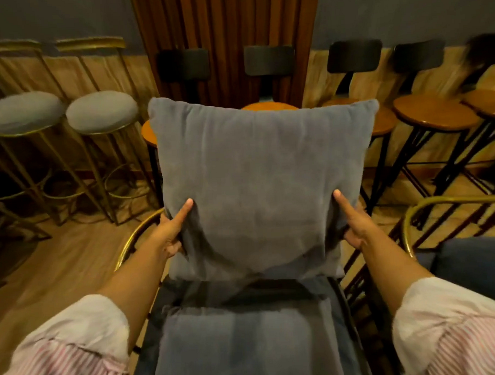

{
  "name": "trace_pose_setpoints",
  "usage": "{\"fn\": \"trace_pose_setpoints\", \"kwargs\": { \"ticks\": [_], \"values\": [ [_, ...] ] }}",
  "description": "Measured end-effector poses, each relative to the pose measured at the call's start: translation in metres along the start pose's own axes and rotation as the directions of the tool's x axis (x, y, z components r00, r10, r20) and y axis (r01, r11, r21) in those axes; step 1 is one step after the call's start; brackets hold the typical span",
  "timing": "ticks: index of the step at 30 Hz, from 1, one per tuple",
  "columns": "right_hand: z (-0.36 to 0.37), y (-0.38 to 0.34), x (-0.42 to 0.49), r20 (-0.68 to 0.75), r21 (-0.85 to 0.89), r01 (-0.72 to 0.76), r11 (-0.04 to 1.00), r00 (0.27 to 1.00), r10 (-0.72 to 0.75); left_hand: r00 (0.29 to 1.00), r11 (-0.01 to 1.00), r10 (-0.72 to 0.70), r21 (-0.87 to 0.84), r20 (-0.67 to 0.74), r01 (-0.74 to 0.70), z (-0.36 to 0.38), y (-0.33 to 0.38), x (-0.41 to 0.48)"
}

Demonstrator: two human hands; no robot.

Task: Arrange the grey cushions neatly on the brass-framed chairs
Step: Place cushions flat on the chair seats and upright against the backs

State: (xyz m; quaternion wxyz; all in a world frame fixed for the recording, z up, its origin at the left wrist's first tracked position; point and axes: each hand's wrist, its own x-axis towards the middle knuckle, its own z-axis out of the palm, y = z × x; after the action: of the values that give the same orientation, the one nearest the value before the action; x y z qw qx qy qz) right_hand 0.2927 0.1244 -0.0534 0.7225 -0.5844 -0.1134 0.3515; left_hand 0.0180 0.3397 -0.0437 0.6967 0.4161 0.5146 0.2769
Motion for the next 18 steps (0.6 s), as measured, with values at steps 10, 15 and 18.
{"fn": "trace_pose_setpoints", "kwargs": {
  "ticks": [10,15,18],
  "values": [
    [0.014,0.09,0.019,-0.121,-0.018,-0.076,0.997,0.99,0.073,0.981,0.981,-0.19,0.039,-0.027,0.191,-0.026,-0.069,0.073],
    [0.01,0.138,0.015,-0.116,-0.112,-0.158,0.981,0.983,0.145,0.977,0.967,-0.208,0.14,-0.056,0.214,-0.018,-0.102,0.072],
    [0.01,0.133,0.018,-0.125,-0.167,-0.227,0.96,0.97,0.208,0.98,0.975,-0.16,0.139,-0.12,0.176,-0.01,-0.103,0.073]
  ]
}}
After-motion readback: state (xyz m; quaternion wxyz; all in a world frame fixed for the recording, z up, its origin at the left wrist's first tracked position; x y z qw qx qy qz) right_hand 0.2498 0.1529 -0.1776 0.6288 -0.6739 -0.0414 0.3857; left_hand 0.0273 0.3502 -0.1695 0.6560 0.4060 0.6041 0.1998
